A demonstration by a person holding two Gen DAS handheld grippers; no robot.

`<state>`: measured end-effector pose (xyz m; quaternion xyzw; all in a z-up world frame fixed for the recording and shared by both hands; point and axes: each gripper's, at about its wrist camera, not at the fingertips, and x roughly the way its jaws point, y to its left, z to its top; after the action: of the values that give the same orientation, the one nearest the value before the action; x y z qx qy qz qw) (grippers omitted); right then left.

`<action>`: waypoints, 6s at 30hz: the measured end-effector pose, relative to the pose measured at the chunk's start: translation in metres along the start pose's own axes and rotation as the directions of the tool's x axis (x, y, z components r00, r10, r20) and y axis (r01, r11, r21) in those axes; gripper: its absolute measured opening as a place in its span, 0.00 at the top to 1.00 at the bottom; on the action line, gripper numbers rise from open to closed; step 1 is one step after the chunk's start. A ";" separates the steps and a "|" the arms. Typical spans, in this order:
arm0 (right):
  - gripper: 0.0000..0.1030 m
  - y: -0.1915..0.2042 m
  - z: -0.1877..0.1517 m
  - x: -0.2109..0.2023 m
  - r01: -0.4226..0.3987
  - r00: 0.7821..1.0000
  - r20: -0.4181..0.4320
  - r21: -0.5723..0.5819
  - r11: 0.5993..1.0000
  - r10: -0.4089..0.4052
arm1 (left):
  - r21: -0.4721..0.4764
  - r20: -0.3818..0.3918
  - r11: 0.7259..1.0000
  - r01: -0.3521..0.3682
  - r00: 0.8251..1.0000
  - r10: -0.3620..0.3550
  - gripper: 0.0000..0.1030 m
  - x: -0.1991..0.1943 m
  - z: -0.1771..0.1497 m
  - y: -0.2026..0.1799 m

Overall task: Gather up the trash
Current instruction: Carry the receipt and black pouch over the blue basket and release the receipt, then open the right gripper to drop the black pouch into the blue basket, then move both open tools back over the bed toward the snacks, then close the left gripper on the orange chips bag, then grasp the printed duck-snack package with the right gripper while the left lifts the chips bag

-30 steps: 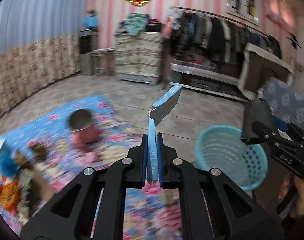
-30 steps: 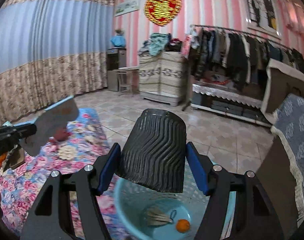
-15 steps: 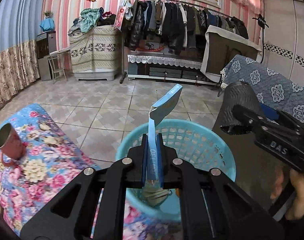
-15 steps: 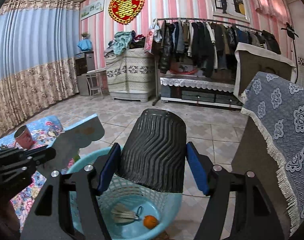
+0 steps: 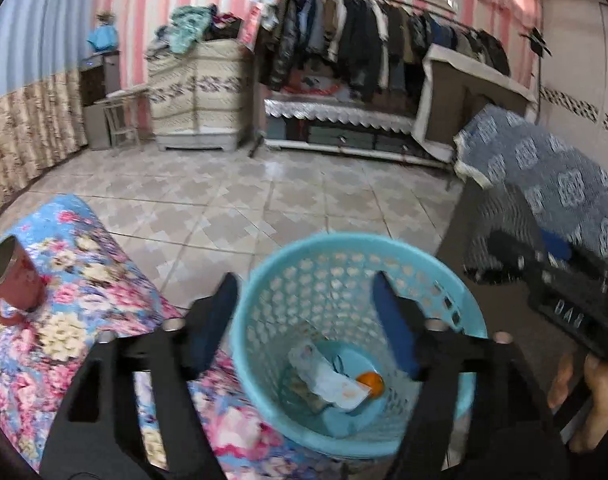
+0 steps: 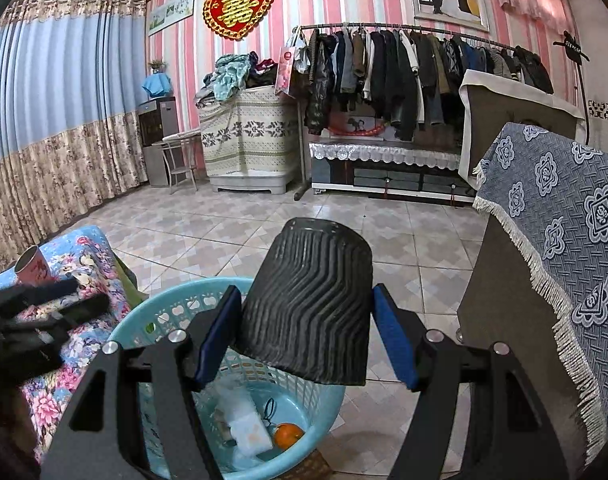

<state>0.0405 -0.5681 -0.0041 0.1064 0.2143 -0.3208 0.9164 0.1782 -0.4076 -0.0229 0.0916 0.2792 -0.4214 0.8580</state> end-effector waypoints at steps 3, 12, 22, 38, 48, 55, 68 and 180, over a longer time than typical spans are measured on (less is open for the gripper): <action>0.35 0.003 -0.004 0.003 -0.002 1.000 -0.008 -0.004 1.000 0.002 | -0.035 0.055 0.997 -0.067 0.996 0.069 0.11 -0.016 0.012 0.017; 0.35 0.024 -0.014 0.017 -0.012 1.000 -0.028 -0.023 1.000 0.012 | -0.043 0.104 0.972 -0.233 0.966 0.236 0.05 -0.037 0.020 0.041; 0.35 0.045 -0.022 0.037 -0.013 0.998 -0.057 -0.058 0.998 0.010 | -0.070 0.100 0.963 -0.262 0.958 0.268 0.05 -0.054 0.009 0.057; 0.04 0.058 -0.013 0.026 0.018 1.000 -0.020 -0.092 0.996 -0.020 | -0.130 0.100 0.935 -0.330 0.934 0.343 0.05 -0.105 -0.003 0.099; 0.04 0.100 -0.005 -0.010 -0.050 0.998 0.018 -0.130 0.990 0.053 | -0.202 0.095 0.893 -0.402 0.899 0.427 0.05 -0.165 -0.030 0.142; 0.04 0.156 -0.002 -0.043 -0.156 0.985 0.053 -0.170 0.973 0.167 | -0.261 0.076 0.837 -0.481 0.854 0.515 0.05 -0.209 -0.057 0.181; 0.04 0.291 -0.036 -0.064 -0.387 0.920 -0.042 -0.259 0.885 0.390 | -0.372 -0.111 0.639 -0.674 0.715 0.690 0.05 -0.275 -0.146 0.300; 0.45 0.522 -0.135 -0.054 -0.698 0.694 -0.451 -0.229 0.678 0.562 | -0.460 -0.204 0.645 -0.610 0.780 0.591 0.84 -0.302 -0.188 0.425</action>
<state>0.2898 -0.0910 -0.0683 0.0474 0.3782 0.0930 0.9198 0.2840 0.1364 -0.0435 -0.0404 0.3474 -0.0238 0.9365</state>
